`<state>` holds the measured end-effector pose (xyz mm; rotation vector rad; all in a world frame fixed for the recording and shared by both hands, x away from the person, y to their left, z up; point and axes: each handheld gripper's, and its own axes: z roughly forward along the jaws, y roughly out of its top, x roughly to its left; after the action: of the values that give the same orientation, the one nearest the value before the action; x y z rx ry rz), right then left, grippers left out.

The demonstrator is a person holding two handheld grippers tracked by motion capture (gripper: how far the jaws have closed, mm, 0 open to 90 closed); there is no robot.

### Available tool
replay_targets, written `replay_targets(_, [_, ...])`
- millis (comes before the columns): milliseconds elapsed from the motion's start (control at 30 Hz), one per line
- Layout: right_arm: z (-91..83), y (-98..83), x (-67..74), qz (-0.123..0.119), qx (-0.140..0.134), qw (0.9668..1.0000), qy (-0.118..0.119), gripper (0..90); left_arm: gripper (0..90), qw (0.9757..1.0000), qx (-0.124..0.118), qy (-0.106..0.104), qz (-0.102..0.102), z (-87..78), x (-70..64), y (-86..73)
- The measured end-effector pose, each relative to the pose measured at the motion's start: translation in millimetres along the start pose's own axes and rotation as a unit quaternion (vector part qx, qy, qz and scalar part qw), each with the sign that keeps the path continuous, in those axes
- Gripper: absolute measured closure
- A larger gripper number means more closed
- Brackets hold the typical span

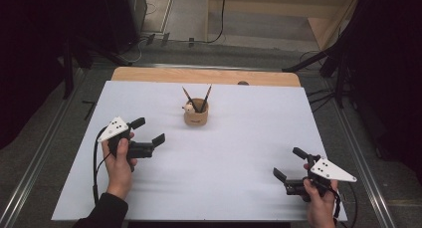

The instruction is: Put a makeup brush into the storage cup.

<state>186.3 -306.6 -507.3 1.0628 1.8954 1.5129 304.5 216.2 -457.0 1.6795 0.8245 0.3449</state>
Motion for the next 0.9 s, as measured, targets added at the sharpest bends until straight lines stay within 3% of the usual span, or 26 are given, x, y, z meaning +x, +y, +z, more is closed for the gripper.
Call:
replay_targets(433, [0.5,0.0,0.6,-0.001,0.002,1.0,0.0,0.0,0.0,1.0,0.005,0.003,0.005,-16.5,-0.3,-8.9])
replay_targets(900, [0.6,0.6,0.9,-0.004,0.0,1.0,-0.002,0.0,0.0,0.9999,-0.003,0.015,-0.004,-41.5,0.5,-20.1])
